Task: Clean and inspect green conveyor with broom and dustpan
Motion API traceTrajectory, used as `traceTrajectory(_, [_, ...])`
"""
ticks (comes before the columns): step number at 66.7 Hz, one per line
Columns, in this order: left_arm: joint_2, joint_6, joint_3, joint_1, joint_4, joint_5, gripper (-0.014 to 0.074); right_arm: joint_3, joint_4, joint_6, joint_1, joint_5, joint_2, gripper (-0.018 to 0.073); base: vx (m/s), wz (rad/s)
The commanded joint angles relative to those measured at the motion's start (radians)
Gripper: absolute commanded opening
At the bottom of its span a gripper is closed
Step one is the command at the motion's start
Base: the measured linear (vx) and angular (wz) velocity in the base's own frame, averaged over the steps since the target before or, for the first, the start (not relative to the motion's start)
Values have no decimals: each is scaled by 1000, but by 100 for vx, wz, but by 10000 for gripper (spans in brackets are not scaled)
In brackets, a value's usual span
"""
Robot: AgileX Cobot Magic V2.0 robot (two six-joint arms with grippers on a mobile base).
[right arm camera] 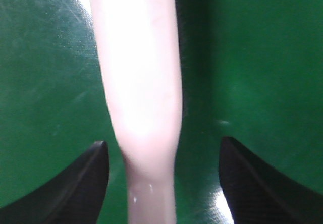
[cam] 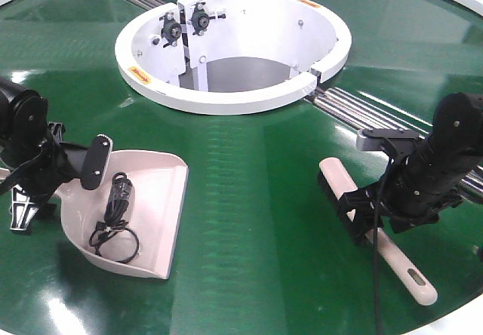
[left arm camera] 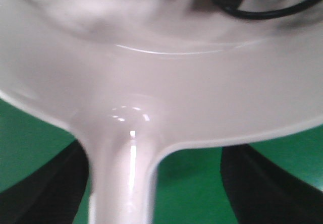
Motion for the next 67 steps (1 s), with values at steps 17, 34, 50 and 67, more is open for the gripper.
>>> traceTrajectory(17, [-168, -10, -28, -7, -62, 22, 525, -28, -30, -9, -4, -16, -139, 464, 0, 0])
traceTrajectory(34, [-323, -10, -28, -7, -290, 21, 525, -28, -76, -15, -6, -157, -246, 463, 0, 0])
traceTrajectory(50, [-468, -51, -28, -7, -606, -16, 525, -28, -61, 15, -6, -350, -342, 463, 0, 0])
traceTrajectory(67, [-589, -82, -28, -7, -879, -158, 525, -20, -61, -18, -6, -505, -486, 463, 0, 0])
